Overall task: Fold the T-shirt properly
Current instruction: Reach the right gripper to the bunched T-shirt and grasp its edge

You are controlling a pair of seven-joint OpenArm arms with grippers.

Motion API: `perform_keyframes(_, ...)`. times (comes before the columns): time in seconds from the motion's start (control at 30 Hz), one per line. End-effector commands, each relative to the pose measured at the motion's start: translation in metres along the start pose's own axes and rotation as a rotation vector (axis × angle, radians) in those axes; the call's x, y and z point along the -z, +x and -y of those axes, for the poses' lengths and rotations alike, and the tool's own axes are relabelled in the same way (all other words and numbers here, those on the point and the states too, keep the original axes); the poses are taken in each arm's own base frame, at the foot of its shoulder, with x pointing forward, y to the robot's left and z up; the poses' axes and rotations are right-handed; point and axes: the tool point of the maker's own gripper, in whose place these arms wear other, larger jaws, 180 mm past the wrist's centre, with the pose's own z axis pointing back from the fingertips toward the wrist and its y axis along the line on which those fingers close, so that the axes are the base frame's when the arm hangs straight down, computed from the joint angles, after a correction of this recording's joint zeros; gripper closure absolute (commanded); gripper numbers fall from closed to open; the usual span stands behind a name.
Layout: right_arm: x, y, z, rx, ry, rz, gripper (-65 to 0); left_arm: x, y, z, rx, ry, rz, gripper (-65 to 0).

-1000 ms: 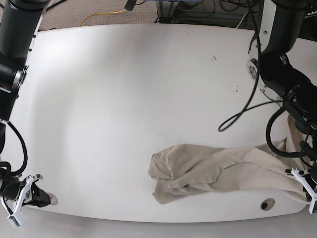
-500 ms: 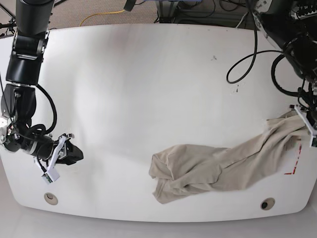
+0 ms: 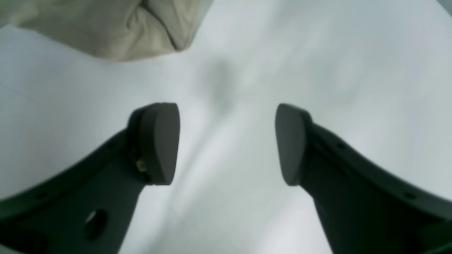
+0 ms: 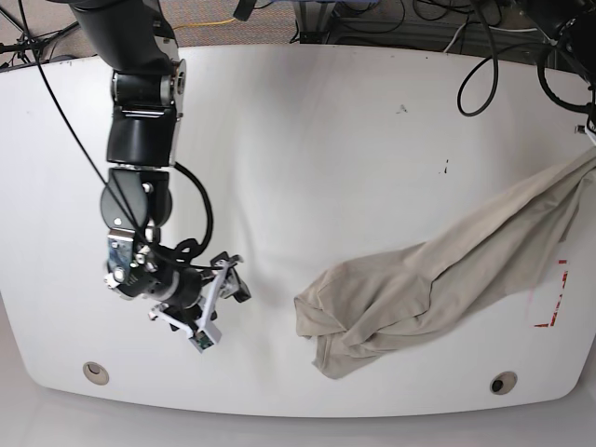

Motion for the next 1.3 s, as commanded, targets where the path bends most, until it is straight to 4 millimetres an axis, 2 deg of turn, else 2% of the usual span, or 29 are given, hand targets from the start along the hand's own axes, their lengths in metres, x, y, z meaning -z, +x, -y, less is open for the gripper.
perform_keyframes(0.0, 0.001, 0.032, -0.007, -0.024, -0.007, 0.079, -40.7, -0.006, -0.011, -0.016, 0.021, 0.051, -0.028, 0.0)
perform_keyframes(0.13, 0.016, 0.038, -0.034, -0.069, 0.011, 0.066, -40.4, -0.008, -0.045, -0.018, 0.034, 0.053, -0.106, 0.0)
perform_keyframes(0.23, 0.025, 0.035, -0.057, -0.101, 0.054, 0.049, -40.3, -0.012, -0.072, -0.021, 0.042, 0.057, -0.171, 0.0)
perform_keyframes(0.37, 0.035, 0.034, -0.089, -0.138, 0.114, 0.036, -40.3, -0.016, -0.1, -0.013, 0.026, 0.037, -0.232, 0.0)
perform_keyframes(0.53, 0.044, 0.021, -0.126, -0.189, 0.183, 0.001, -40.3, -0.018, -0.113, -0.013, 0.021, 0.037, -0.261, 0.0)
perform_keyframes(0.73, 0.046, 0.026, -0.175, -0.196, 0.325, 0.038, -40.1, -0.018, -0.114, -0.013, 0.022, 0.036, -0.262, 0.0)
perform_keyframes(0.87, 0.046, 0.032, -0.189, -0.207, 0.358, 0.056, -40.1, -0.018, -0.112, -0.011, 0.027, 0.033, -0.259, 0.0)
perform_keyframes(0.97, 0.045, 0.045, -0.194, -0.209, 0.366, 0.092, -40.1, -0.018, -0.112, -0.011, 0.027, 0.033, -0.259, 0.0)
perform_keyframes(1.27, 0.077, 0.043, -0.189, -0.119, 0.417, 0.077, -40.1, -0.018, -0.111, -0.011, 0.026, 0.033, -0.256, 0.0)
